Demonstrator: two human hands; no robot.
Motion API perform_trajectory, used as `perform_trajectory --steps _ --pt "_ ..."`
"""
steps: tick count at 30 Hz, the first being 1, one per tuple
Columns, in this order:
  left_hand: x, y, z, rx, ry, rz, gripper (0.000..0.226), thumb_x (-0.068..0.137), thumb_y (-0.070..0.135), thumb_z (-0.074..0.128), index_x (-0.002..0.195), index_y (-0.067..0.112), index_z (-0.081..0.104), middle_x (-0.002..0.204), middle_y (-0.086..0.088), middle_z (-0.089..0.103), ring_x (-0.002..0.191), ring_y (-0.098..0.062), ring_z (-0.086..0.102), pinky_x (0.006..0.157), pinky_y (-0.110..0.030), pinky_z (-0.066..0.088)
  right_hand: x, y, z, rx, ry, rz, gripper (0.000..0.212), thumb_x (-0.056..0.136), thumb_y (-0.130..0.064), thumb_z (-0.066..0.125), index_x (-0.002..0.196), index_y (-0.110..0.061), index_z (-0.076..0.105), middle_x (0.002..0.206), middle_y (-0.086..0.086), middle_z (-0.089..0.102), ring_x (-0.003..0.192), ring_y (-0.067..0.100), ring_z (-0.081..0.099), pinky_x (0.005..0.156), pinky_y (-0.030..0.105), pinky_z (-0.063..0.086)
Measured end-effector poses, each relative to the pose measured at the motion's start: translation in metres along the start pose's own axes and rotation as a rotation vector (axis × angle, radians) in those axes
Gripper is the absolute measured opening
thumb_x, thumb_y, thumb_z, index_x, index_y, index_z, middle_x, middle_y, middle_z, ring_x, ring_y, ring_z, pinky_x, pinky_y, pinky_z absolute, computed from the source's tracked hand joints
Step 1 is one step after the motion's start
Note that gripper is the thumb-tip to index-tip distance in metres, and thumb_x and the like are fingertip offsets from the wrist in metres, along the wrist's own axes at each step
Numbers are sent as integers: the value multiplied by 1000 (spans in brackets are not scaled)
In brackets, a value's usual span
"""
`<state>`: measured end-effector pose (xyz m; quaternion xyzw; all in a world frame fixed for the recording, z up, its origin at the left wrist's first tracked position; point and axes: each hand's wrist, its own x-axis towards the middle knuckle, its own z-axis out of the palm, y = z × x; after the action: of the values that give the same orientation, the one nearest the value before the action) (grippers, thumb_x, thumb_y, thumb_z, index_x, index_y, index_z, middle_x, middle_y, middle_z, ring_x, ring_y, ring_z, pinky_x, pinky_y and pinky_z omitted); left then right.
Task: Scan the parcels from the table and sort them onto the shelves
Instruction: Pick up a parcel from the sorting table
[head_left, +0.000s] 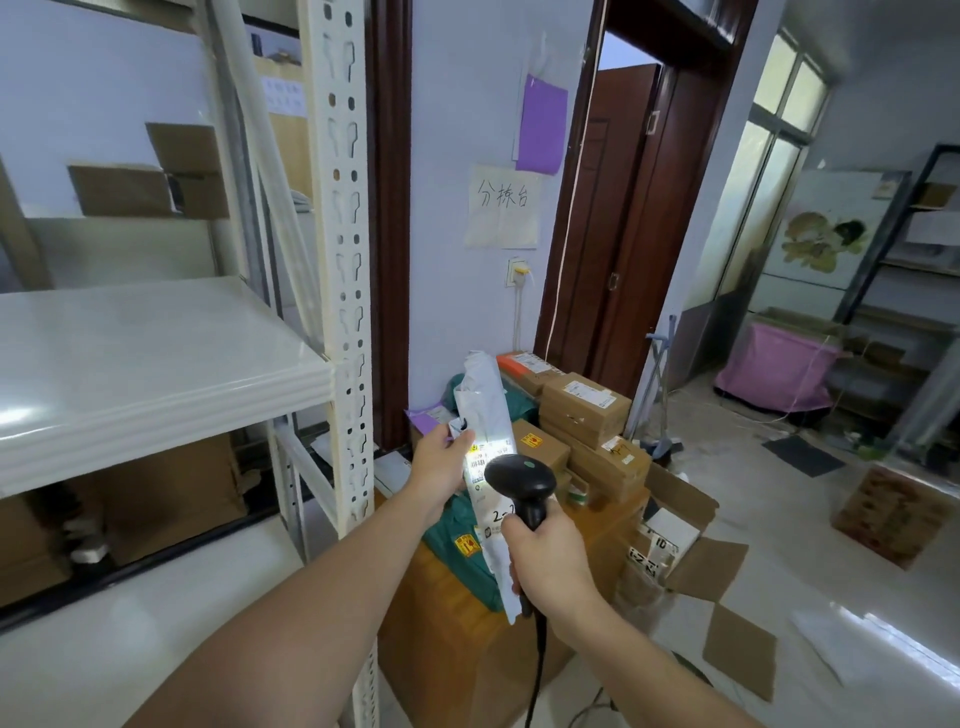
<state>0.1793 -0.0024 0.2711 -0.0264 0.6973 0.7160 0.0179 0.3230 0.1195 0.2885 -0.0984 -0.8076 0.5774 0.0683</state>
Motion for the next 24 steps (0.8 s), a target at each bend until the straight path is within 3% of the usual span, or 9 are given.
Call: perform_trajectory --steps 3,8,11,14,16,19,24 --pt "-4 2 1 -89 35 -33 10 107 21 60 107 20 69 114 -10 76 108 -31 73 97 -58 59 1 4 -12 7 -27 3 6 90 -18 56 94 -23 57 66 1 55 59 19 58 56 32 54" --pt "-27 11 9 -160 100 -29 10 108 15 55 109 17 65 114 -11 76 101 -25 75 90 -47 63 -1 8 -40 -16 -131 -54 10 89 -23 59 99 -27 58 70 -3 58 68 19 60 67 41 56" --pt "-43 12 11 -190 165 -9 14 109 13 54 113 12 67 110 -11 77 93 -22 76 78 -38 62 -5 5 -56 -86 -187 -178 10 88 -18 59 95 -25 56 67 -5 56 62 15 55 57 30 45" --pt "-66 19 5 -146 217 17 19 109 19 54 122 13 68 107 -7 80 93 -23 78 68 -33 59 -12 0 -60 -111 -249 -250 9 87 -21 59 92 -27 56 69 -3 57 66 17 57 61 29 43" --pt "-86 28 -9 -129 258 39 21 109 21 54 125 14 68 113 -8 80 100 -25 78 75 -39 63 -18 -8 -55 -120 -296 -274 10 88 -24 60 94 -30 55 69 -4 59 67 18 60 62 30 44" --pt "-120 48 -44 -123 343 80 21 108 21 56 123 17 70 115 -7 80 105 -27 77 97 -51 60 -31 -27 -40 -97 -364 -348 11 89 -23 63 97 -25 55 69 -7 57 65 14 58 58 24 40" --pt "-191 82 -133 -34 567 124 16 103 25 60 106 18 75 106 -7 81 105 -32 76 98 -58 58 -75 -78 9 -71 -531 -486 16 88 -25 62 102 -29 57 71 -1 65 62 19 64 57 33 50"
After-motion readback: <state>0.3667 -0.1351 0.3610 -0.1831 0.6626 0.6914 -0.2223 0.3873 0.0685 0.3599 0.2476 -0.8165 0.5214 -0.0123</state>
